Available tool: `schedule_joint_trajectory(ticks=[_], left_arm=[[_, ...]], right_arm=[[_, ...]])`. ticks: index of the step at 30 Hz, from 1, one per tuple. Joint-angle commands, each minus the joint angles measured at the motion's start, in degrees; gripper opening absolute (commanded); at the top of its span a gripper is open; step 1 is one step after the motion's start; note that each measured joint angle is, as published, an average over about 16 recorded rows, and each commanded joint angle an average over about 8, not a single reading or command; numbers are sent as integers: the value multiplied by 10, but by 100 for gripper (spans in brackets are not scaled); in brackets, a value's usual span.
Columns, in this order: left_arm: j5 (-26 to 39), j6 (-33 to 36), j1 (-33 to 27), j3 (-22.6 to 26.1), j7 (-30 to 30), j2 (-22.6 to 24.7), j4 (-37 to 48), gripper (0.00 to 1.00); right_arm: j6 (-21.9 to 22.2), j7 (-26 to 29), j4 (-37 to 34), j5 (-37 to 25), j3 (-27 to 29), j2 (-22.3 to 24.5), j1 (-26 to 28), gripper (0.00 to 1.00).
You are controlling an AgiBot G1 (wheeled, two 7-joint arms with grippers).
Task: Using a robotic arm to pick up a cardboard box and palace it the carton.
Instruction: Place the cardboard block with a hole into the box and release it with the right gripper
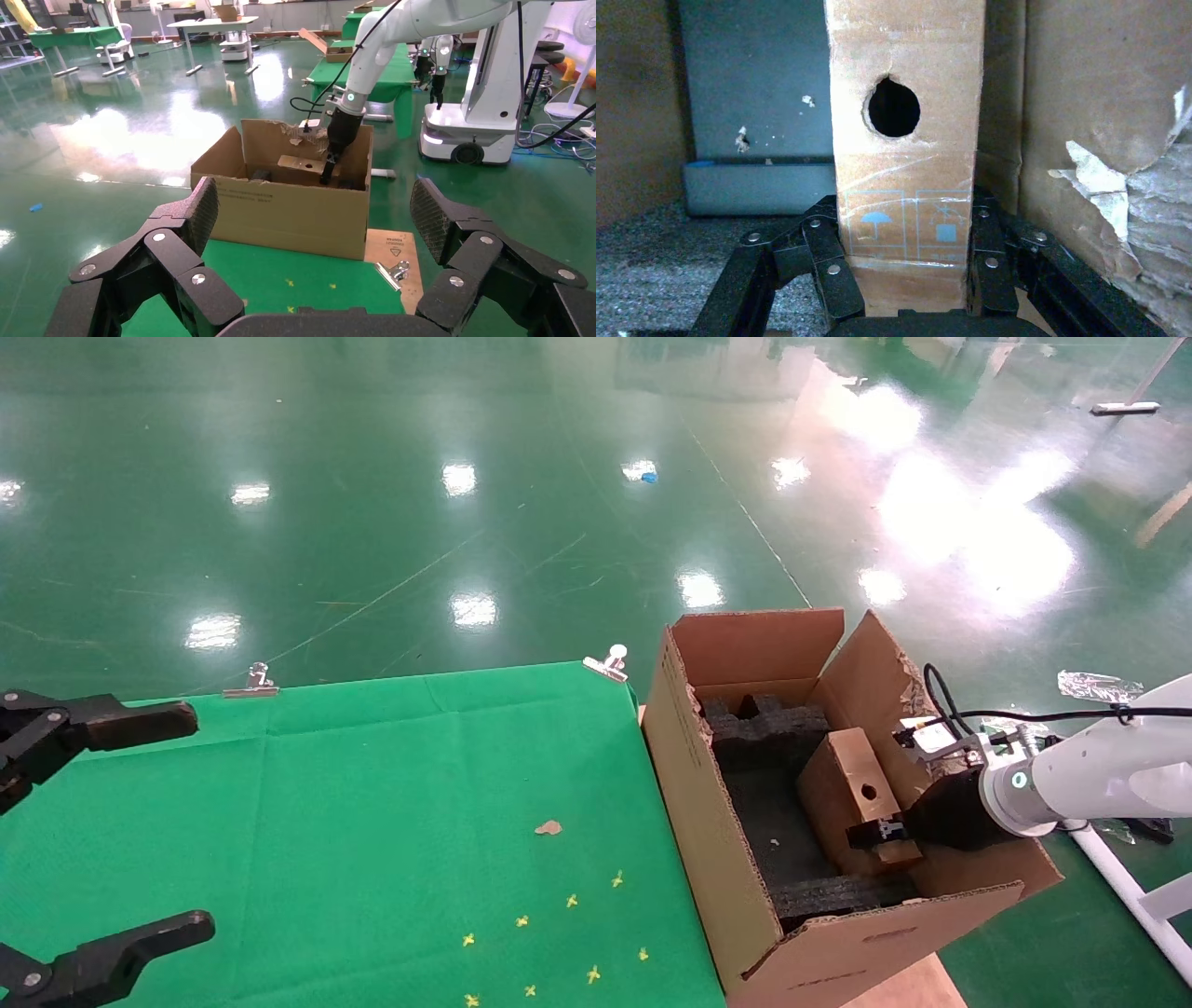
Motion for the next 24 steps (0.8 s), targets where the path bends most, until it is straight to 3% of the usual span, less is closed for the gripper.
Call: schedule_joint_trajectory(ticks=[1, 24], left_arm=[[0, 0, 0, 0, 0, 0, 0, 100], [-1, 0, 0, 1, 0, 0, 0, 100]], right_arm=[[-3, -9, -8, 5, 4, -2, 2, 100], [-44, -36, -65, -12, -1, -25, 83, 100]])
